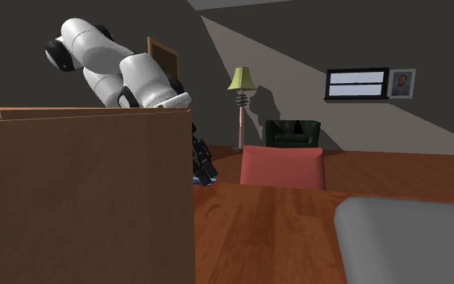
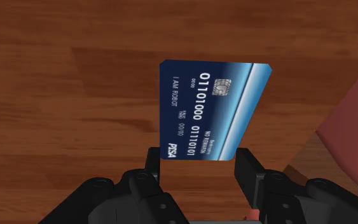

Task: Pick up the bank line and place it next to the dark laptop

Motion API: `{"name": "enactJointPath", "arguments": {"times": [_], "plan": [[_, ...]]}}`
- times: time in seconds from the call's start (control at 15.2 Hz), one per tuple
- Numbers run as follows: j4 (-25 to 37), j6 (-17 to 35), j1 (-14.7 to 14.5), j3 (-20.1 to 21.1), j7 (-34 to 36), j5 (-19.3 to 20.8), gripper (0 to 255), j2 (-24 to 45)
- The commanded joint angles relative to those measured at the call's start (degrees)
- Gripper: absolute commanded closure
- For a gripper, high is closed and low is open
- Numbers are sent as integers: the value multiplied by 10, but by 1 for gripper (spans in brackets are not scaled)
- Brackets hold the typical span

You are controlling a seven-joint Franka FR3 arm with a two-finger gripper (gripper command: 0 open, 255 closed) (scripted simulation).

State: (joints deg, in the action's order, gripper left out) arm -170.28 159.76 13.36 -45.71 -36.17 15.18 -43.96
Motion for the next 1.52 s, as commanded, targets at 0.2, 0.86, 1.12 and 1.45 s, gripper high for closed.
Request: {"name": "enactJointPath", "arguments": {"times": [0.2, 0.86, 1.12, 1.45], "plan": [[19, -56, 15, 34, 18, -3, 255, -36], [67, -155, 24, 84, 46, -16, 255, -88], [89, -190, 23, 101, 55, -23, 255, -101], [120, -231, 20, 120, 65, -31, 255, -113]]}}
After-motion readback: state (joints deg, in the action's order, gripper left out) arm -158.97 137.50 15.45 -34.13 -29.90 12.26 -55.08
